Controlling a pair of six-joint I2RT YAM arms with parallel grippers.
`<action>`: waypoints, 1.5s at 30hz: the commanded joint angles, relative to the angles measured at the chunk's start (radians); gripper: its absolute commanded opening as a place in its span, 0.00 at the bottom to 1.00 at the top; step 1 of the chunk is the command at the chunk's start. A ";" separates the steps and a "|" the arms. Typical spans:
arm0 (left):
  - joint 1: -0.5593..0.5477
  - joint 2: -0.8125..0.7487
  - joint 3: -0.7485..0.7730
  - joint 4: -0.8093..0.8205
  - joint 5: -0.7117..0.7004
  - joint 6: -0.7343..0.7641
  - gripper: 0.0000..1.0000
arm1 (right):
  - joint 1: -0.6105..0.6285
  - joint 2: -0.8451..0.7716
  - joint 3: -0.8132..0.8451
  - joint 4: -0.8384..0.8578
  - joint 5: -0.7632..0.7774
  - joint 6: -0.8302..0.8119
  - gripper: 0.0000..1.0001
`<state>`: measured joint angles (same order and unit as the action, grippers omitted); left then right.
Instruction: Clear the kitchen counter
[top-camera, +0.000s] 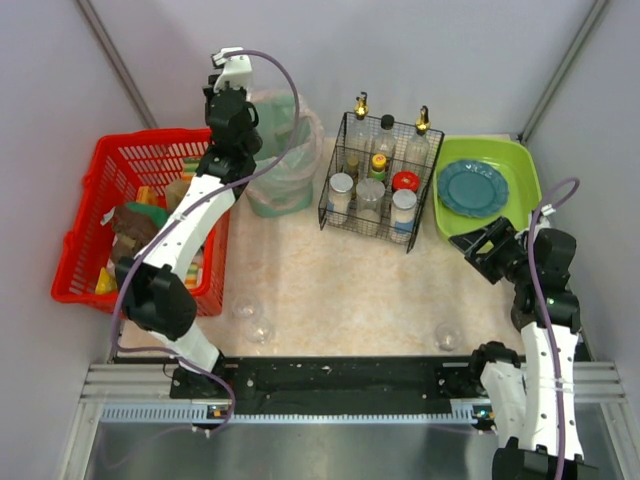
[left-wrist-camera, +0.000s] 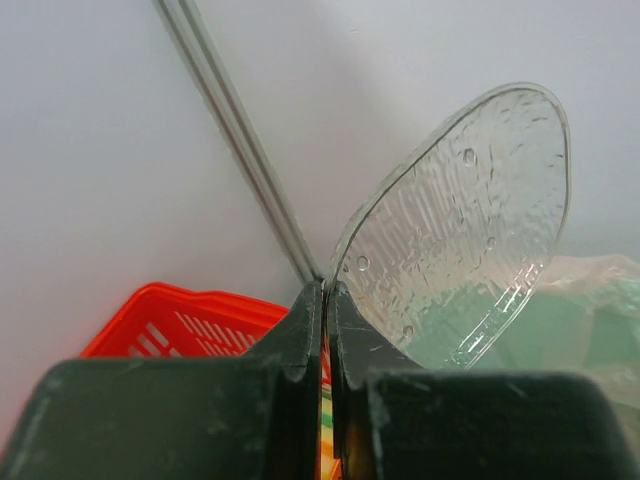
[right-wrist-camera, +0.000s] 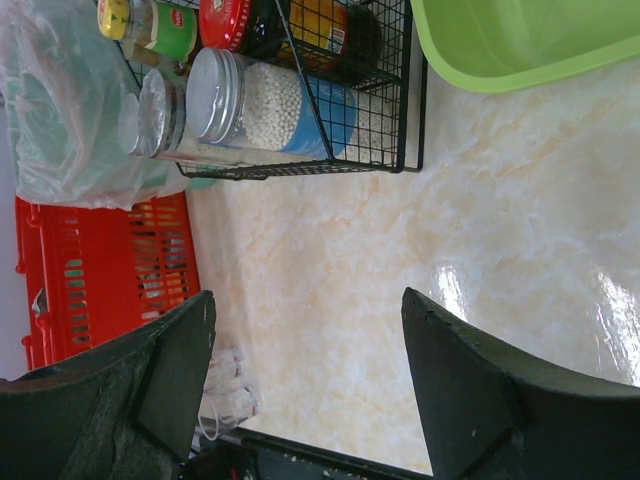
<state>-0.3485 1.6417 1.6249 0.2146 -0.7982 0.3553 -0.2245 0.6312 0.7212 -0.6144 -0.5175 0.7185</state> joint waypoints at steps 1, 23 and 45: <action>-0.012 0.012 0.030 0.085 -0.070 0.077 0.00 | 0.007 -0.001 0.035 0.035 -0.004 -0.005 0.74; 0.025 -0.106 0.408 -0.888 0.770 -0.702 0.00 | 0.106 -0.019 0.098 0.304 -0.228 0.025 0.93; -0.052 -0.464 -0.278 -0.850 1.303 -0.833 0.00 | 0.823 0.403 0.373 0.392 0.204 -0.043 0.89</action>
<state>-0.3691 1.2480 1.3823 -0.6819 0.4568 -0.4702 0.5659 0.9897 1.0500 -0.2592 -0.4072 0.7128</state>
